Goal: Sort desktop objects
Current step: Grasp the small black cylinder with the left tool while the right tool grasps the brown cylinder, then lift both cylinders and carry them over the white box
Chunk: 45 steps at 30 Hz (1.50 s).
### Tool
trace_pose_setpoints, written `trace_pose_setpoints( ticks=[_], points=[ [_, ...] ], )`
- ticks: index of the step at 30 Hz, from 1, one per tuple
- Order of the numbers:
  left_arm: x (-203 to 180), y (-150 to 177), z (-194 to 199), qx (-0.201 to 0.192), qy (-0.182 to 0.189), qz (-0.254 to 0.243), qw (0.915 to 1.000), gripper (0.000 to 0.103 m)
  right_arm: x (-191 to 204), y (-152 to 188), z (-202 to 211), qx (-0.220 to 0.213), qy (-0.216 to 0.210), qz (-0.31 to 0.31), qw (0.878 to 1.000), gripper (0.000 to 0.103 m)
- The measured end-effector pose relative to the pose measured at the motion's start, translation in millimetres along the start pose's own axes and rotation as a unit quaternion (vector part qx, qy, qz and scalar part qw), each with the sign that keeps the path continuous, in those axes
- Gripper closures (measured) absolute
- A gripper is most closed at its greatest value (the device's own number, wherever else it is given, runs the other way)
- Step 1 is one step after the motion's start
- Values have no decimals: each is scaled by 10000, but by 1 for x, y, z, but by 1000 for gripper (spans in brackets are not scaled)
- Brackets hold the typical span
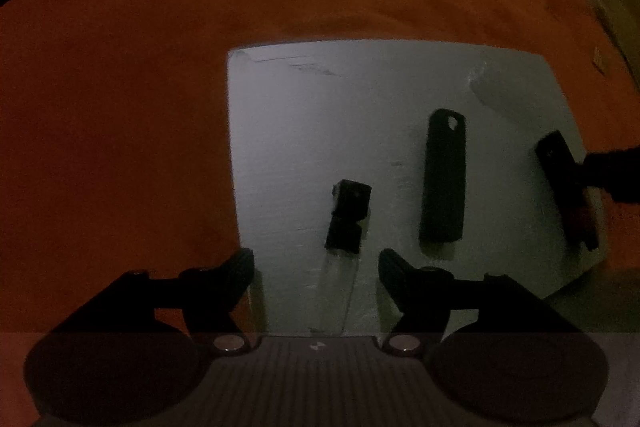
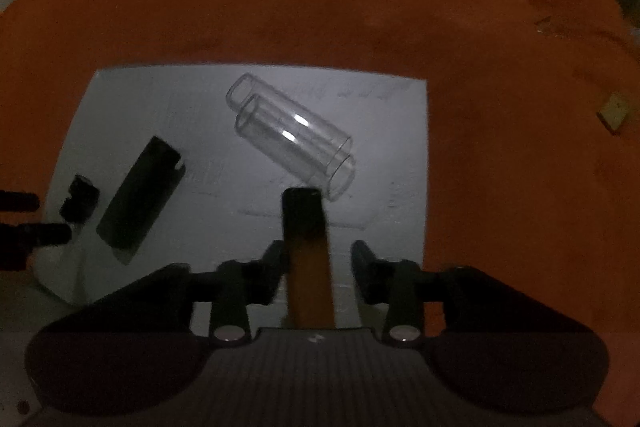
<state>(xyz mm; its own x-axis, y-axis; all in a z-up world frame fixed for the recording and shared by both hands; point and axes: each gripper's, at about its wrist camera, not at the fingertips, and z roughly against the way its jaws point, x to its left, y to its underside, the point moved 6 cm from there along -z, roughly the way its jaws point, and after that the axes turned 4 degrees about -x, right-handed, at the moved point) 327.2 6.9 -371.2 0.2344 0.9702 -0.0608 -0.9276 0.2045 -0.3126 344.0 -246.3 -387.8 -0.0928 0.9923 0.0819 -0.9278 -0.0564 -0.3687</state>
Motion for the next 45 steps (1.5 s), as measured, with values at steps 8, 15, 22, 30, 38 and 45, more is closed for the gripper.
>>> trace_pose_setpoints(
  ticks=[8, 15, 22, 30, 38, 45],
  points=[
    [-8, 4, -10, 0, 204, -457, 9987, 87, 5, -8, -5, -1, 7, 128, 9999, 49],
    [-6, 3, -14, -118, 208, -234, 9994, 87, 21, 7, -19, 248, 62, 441, 9987, 62],
    [-12, -3, 8, -351, 314, -98, 9988, 87, 11, 0, 3, 42, 121, 191, 9997, 75],
    [-11, -3, 45, -584, 482, 53, 9971, 87, 14, -5, 48, -220, -153, 173, 9995, 75],
    [-13, 3, 55, -743, 689, 268, 9945, 87, 29, -10, 85, -464, -269, 274, 9982, 75],
    [-10, -1, 88, -1025, 837, 393, 9904, 87, 45, -7, 125, -705, -442, 424, 9956, 75]
  ],
)
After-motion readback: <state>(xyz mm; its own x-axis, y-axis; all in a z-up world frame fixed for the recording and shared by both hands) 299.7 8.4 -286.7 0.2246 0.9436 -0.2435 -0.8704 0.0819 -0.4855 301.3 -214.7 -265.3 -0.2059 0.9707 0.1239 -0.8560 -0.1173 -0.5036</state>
